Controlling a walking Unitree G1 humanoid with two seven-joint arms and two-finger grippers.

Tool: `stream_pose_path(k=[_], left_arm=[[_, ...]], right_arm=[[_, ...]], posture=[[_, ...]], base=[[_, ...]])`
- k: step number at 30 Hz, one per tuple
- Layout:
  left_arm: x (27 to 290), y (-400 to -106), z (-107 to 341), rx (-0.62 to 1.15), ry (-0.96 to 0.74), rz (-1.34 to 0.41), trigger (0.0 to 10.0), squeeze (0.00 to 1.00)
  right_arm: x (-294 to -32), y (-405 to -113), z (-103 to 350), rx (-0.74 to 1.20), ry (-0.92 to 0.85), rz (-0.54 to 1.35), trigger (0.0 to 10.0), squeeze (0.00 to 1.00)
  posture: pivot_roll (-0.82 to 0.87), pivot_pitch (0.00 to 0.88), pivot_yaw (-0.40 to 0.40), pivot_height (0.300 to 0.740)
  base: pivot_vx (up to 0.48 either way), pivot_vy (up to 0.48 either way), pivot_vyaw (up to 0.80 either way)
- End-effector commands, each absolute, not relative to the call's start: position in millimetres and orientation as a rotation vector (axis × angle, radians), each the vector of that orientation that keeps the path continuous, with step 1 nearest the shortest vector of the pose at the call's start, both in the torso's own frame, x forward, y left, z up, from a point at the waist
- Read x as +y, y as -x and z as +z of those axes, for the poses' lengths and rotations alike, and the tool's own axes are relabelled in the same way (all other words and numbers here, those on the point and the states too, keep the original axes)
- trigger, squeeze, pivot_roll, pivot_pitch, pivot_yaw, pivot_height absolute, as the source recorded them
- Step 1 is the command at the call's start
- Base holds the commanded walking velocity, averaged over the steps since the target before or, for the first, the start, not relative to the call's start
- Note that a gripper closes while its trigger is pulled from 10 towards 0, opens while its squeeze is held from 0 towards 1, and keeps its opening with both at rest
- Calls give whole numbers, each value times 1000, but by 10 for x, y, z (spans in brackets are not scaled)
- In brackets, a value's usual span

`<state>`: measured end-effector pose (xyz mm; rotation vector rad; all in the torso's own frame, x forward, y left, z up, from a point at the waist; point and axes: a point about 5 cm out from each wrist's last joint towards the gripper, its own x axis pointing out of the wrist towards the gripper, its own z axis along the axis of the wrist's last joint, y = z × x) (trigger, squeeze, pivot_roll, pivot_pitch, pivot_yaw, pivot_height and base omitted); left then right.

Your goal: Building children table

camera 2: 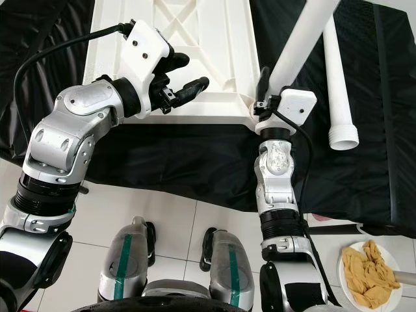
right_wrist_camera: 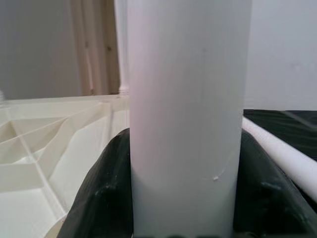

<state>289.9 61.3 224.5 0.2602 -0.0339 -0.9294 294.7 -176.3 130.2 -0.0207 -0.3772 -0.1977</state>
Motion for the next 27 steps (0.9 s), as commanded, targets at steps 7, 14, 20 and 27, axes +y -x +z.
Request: stream_pose_path(k=[7, 14, 20, 27], left_arm=[[603, -2890, 2320, -62, -269, -910, 10000, 0], [607, -2893, 2325, -62, -272, -909, 10000, 0], [606, -2895, 2329, -65, -275, -908, 10000, 0], [606, -2894, 2332, -66, -275, -905, 10000, 0]], right_arm=[[-2190, -2719, 735, -133, 55, -487, 10000, 0], [-2232, -2764, 651, -77, 47, -584, 10000, 0], [-2210, -2805, 607, -45, 18, -619, 10000, 0], [-2228, -2805, 609, -47, 23, -649, 10000, 0]], posture=[[112, 118, -22, 740], [115, 119, -17, 740], [119, 118, -20, 740], [119, 119, -21, 740]], base=[[0, 0, 0], [0, 0, 0], [0, 0, 0], [0, 0, 0]])
